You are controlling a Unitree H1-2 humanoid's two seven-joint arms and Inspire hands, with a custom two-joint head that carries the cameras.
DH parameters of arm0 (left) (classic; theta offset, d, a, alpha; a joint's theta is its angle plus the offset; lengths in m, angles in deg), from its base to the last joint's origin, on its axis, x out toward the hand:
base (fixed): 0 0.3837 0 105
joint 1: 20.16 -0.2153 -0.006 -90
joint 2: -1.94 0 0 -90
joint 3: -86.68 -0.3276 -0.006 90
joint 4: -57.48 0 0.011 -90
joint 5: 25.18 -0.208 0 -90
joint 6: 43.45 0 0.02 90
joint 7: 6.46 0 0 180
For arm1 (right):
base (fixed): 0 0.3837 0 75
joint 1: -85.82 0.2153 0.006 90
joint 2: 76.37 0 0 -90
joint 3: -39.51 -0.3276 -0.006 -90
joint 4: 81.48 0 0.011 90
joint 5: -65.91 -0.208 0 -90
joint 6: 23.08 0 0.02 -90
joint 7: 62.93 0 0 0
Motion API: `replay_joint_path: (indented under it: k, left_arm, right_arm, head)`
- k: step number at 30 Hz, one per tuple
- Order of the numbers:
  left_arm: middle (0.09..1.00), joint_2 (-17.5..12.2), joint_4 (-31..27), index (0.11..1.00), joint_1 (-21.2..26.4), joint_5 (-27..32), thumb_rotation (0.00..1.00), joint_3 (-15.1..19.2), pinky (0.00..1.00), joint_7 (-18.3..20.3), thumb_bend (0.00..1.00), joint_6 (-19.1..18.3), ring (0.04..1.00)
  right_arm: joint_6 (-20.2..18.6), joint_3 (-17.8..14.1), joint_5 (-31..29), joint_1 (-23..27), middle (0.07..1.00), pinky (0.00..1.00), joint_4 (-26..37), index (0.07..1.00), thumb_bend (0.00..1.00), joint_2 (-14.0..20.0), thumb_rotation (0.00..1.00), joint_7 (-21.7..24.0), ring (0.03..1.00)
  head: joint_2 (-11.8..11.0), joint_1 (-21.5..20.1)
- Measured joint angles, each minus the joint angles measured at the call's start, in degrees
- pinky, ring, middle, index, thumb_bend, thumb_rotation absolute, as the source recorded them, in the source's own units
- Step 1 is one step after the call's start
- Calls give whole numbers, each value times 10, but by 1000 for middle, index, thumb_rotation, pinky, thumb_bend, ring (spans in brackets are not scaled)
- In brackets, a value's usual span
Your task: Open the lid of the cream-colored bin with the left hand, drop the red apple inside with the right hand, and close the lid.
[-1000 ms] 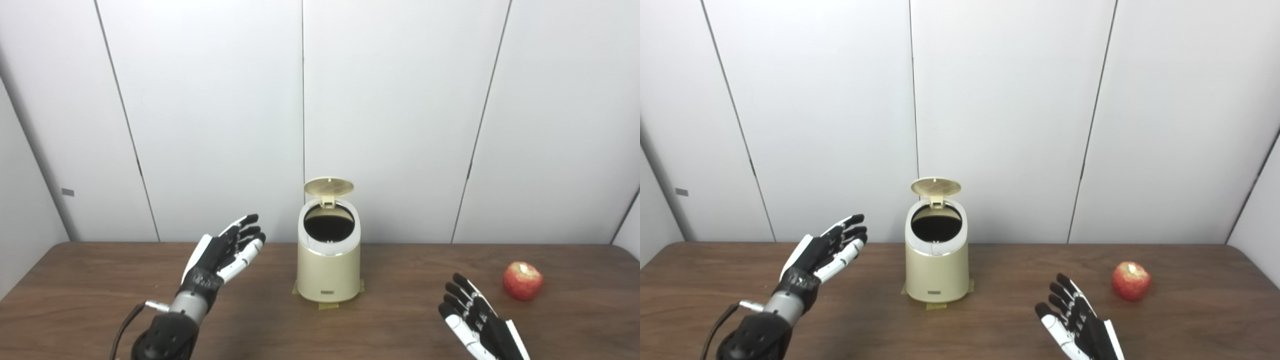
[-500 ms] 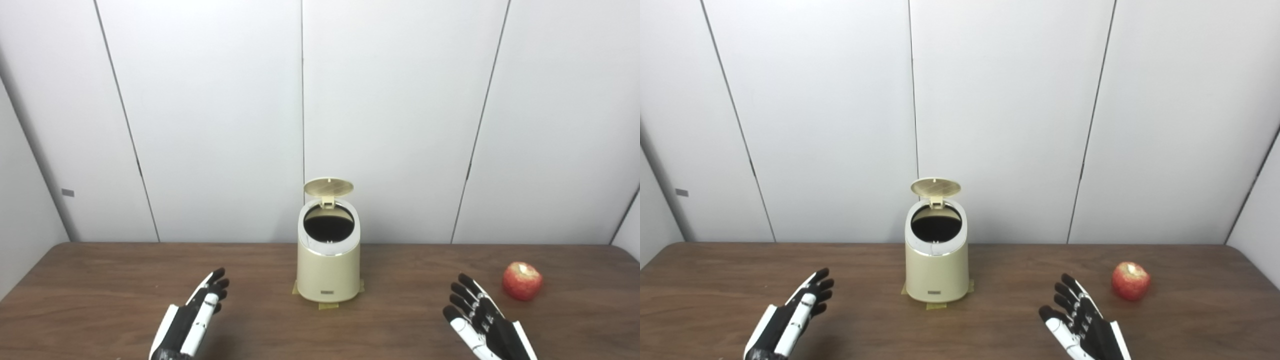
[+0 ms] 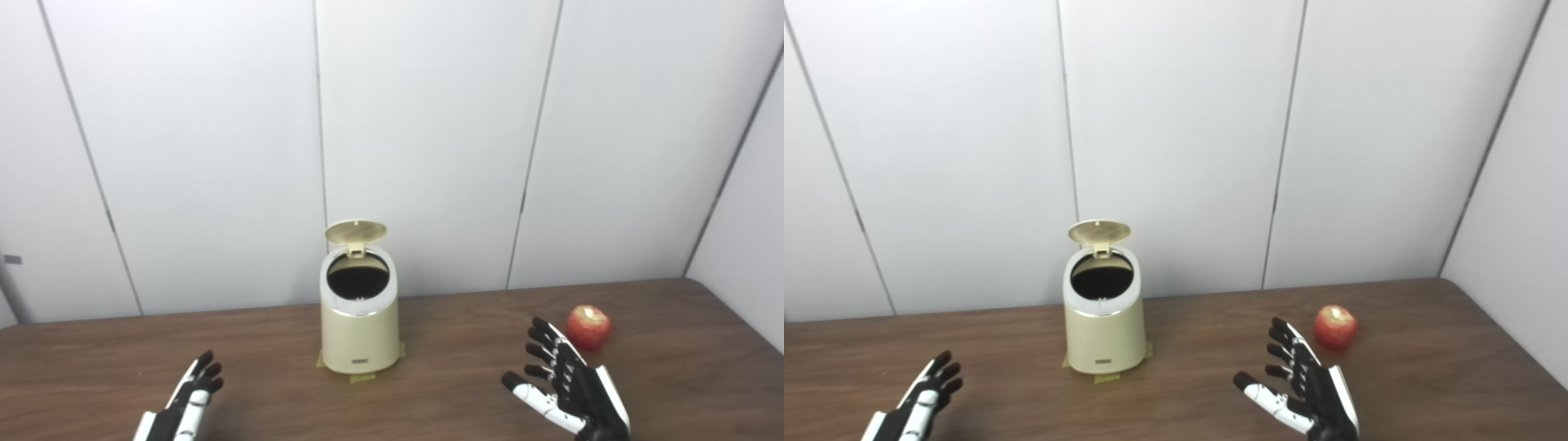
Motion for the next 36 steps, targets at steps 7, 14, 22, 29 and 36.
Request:
replay_joint_path:
  k: [7, 14, 22, 29, 36]
  left_arm:
    - [941, -4, 9, 967, 7, 25, 881, 15, 996, -9, 348, 1, 934]
    - [921, 9, -32, 946, 12, 40, 890, 17, 992, -21, 240, -38, 922]
    - [887, 6, -46, 911, 14, 30, 808, 22, 893, -41, 276, -58, 884]
    - [866, -4, -67, 885, 13, 15, 811, 19, 889, -46, 247, -63, 872]
    - [864, -12, -67, 891, 12, 13, 785, 16, 873, -45, 202, -67, 859]
  right_arm:
    - [-30, -5, 71, 1, 849, 709, 50, 856, 727, 3, 175, -14, 815]
    - [-59, -25, 115, 2, 862, 744, 68, 872, 733, 34, 210, -11, 829]
    - [-146, 1, 226, 30, 894, 744, 68, 911, 798, 104, 184, 31, 854]
    - [-166, 35, 318, 84, 939, 792, 55, 940, 831, 168, 119, 103, 925]
    - [-166, 50, 381, 127, 938, 752, 3, 914, 860, 203, 113, 181, 928]
  head:
    - [5, -59]
    - [9, -78]
    - [18, -79]
    - [21, -75]
    - [21, -81]
